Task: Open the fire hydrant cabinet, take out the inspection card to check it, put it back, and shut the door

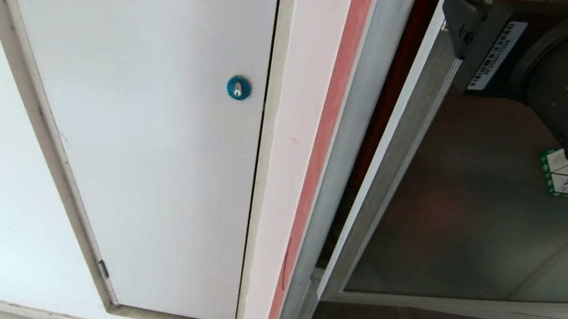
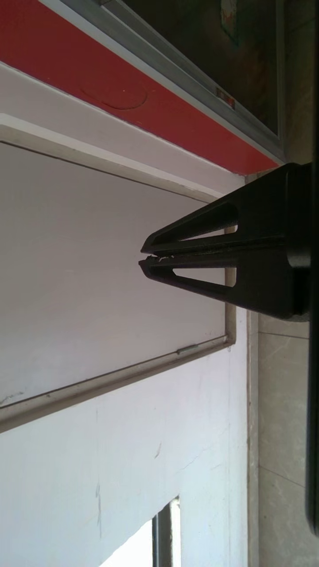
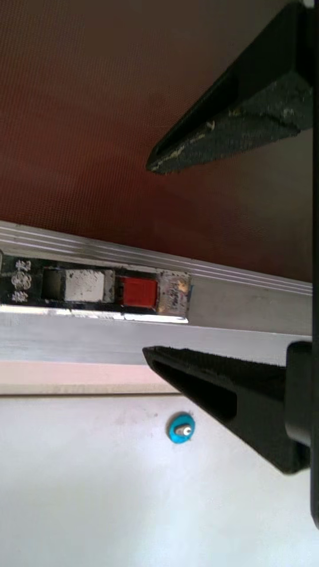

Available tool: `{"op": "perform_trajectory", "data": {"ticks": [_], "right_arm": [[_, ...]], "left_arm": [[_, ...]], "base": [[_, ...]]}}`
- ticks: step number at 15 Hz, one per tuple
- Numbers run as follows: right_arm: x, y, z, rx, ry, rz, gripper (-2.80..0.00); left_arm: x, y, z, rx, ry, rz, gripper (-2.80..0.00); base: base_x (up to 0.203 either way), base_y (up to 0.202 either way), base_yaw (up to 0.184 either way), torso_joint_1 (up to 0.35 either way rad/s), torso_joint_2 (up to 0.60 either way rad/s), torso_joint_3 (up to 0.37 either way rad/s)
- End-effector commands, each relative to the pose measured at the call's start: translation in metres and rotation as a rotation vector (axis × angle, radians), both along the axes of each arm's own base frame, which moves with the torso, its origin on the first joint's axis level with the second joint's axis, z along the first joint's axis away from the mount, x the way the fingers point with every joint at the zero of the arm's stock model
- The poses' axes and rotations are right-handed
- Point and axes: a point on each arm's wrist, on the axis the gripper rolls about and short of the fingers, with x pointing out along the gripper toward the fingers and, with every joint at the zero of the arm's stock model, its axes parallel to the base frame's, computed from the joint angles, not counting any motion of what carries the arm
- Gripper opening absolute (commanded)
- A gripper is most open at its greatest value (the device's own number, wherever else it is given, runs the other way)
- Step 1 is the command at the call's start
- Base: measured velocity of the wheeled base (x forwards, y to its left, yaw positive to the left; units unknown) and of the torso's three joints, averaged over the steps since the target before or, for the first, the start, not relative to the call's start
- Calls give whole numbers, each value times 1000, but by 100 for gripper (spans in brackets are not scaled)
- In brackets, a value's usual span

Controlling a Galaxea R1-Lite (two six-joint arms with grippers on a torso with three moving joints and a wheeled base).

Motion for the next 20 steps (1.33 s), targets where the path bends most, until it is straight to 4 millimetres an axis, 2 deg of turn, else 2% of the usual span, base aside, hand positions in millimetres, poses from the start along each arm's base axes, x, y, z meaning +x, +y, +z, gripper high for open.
{"op": "perform_trajectory", "data": {"ticks": [1, 5, 7, 8, 15, 20], "right_arm": [[-3, -1, -2, -4, 2, 3, 0], [-11, -7, -6, -5, 17, 4, 0], [-18, -16, -9, -5, 20, 3, 0], [-21, -20, -10, -7, 23, 1, -280], [-45, -59, -12, 22, 18, -30, -280], [-52, -109, -13, 57, -13, -199, -280]], "left_arm": [[0, 0, 0, 0, 1, 0, -280], [0, 0, 0, 0, 1, 0, -280], [0, 0, 0, 0, 1, 0, -280], [0, 0, 0, 0, 1, 0, -280], [0, 0, 0, 0, 1, 0, -280], [0, 0, 0, 0, 1, 0, -280]], "base": [[0, 0, 0, 0, 0, 0], [0, 0, 0, 0, 0, 0], [0, 0, 0, 0, 0, 0], [0, 0, 0, 0, 0, 0], [0, 0, 0, 0, 0, 0], [0, 0, 0, 0, 0, 0]]}}
